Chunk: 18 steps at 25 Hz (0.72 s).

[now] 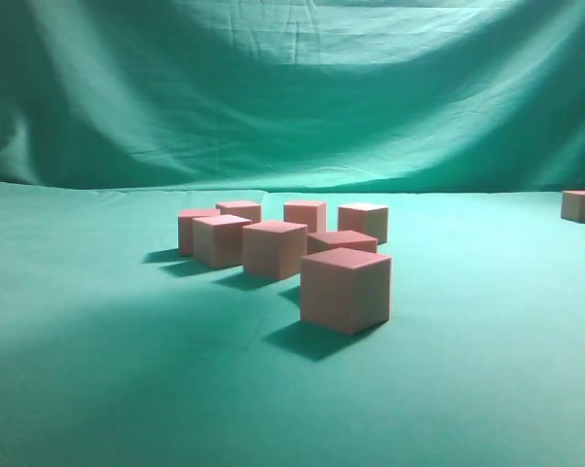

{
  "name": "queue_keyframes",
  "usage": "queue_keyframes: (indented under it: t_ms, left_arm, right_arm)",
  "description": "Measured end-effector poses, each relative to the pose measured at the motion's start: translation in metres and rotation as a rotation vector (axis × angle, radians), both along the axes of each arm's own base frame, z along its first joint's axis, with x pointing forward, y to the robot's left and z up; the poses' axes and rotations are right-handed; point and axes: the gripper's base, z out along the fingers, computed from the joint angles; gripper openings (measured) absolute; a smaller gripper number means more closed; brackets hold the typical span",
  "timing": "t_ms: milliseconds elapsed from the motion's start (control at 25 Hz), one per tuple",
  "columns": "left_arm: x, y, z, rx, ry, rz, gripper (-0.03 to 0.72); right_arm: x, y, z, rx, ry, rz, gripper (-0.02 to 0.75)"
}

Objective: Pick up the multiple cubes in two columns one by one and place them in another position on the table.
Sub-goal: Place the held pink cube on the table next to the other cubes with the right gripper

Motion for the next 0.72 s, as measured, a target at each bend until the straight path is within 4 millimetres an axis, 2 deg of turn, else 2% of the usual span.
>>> queue_keyframes:
  t_ms: [120,200,320,520,720]
  left_arm:
    - [0.000,0.000,0.000,0.000,0.000,0.000,0.000]
    - [0.000,0.000,0.000,0.000,0.000,0.000,0.000]
    - [0.000,0.000,0.000,0.000,0.000,0.000,0.000]
    - [0.000,0.000,0.000,0.000,0.000,0.000,0.000]
    - [0.000,0.000,0.000,0.000,0.000,0.000,0.000]
  right_arm:
    - [-0.037,0.019,0.005,-0.010,0.023,0.080,0.251]
    - [-0.062,0.030,-0.001,-0.026,0.061,0.136,0.251]
    - [-0.095,0.050,-0.023,-0.067,0.139,0.233,0.251]
    - [-0.142,0.089,-0.073,-0.182,0.277,0.443,0.251]
    - [-0.182,0.121,-0.102,-0.285,0.326,0.666,0.251]
